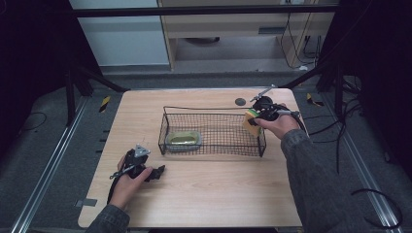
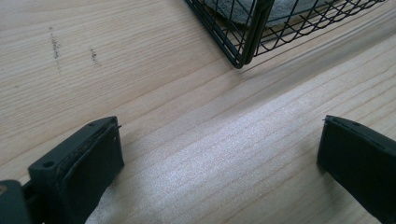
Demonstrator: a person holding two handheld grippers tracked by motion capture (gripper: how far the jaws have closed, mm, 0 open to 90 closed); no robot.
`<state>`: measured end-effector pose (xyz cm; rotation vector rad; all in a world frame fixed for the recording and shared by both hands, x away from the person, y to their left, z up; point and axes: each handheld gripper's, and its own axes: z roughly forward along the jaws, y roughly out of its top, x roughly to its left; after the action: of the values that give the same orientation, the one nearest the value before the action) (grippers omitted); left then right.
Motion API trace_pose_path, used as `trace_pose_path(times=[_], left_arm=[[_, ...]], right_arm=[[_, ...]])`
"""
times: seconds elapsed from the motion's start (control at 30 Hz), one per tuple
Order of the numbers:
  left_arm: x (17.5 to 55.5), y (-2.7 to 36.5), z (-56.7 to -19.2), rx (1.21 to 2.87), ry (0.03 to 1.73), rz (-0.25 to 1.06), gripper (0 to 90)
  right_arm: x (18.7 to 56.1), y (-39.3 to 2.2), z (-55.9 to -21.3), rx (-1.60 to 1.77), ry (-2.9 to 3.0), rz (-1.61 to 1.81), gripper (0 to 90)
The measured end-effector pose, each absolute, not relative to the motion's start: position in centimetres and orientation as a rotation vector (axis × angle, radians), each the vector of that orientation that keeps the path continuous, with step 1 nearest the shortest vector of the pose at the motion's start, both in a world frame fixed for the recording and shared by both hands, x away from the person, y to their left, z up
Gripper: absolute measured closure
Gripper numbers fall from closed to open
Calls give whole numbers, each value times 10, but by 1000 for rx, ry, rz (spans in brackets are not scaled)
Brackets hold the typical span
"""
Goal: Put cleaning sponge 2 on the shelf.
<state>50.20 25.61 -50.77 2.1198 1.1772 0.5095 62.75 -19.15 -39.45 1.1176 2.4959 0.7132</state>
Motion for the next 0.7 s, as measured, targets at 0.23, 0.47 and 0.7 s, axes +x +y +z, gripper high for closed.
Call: trace_pose_path(times=[0.23,0.47,0.7], left_arm=[[502,256,-508,2119,1177,510,0],[502,256,-508,2119,1176,510,0],[502,256,-508,2119,1176,510,0]], right_arm=[[627,-190,-402,1130,2505,707,648],[628,-190,-407,1119,2513,699,648],[628,-188,-415,1130,2518,682,648]])
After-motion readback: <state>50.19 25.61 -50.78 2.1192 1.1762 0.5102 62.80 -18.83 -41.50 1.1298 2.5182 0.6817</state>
